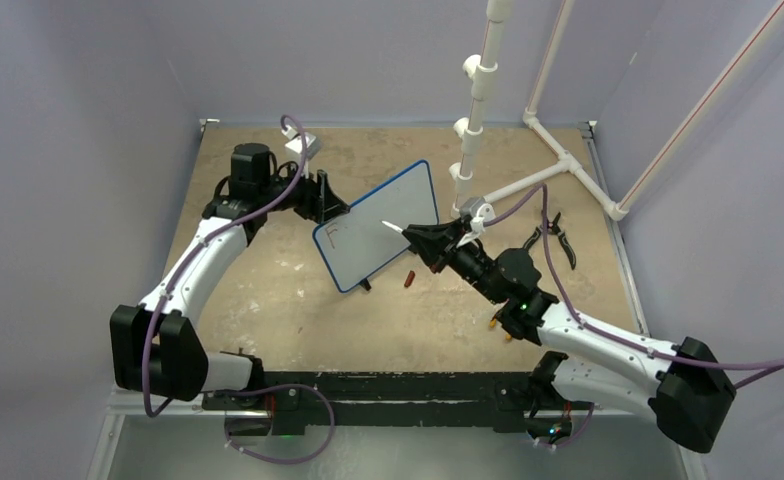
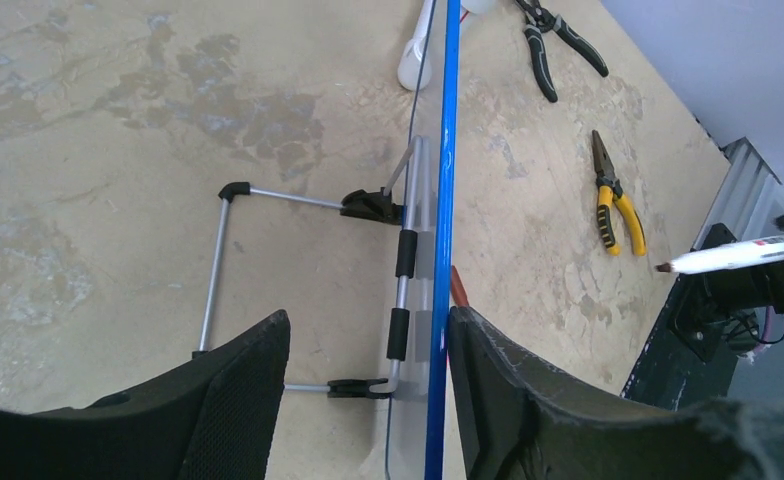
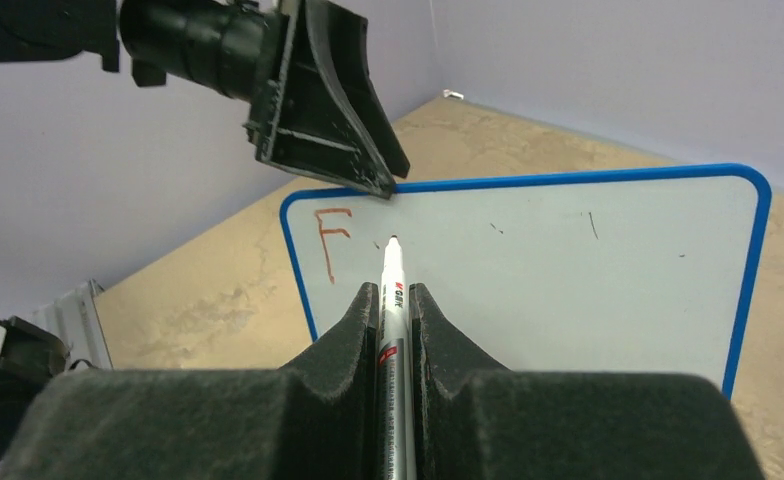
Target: Write a sentence on the whiteboard
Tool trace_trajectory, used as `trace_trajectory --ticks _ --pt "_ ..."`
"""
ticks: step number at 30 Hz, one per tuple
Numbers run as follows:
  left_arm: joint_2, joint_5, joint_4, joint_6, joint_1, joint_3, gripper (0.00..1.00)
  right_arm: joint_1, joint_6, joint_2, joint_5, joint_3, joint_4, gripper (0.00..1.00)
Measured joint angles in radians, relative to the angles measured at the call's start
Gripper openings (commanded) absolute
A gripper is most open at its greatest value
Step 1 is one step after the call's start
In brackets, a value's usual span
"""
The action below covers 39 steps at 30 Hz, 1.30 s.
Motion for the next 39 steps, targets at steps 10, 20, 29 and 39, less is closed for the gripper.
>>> trace_trajectory --ticks 10,20,29,39 --pt "-0.037 0.030 0.006 0.002 0.028 -0.046 0.43 -0.054 -0.001 0.172 -0.202 0.009 0.093 0.00" --pt "-0.047 0.058 0.005 0.002 0.029 -0.058 0.25 -0.055 -0.009 0.333 -0.272 0.096 0.154 0.00" --pt "-0.051 0.077 0.008 0.002 0.029 -0.062 0.13 -0.055 -0.024 0.421 -0.275 0.164 0.186 0.00" --pt "-0.052 0.088 0.011 0.002 0.029 -0.063 0.08 -0.055 -0.032 0.450 -0.296 0.167 0.185 0.00"
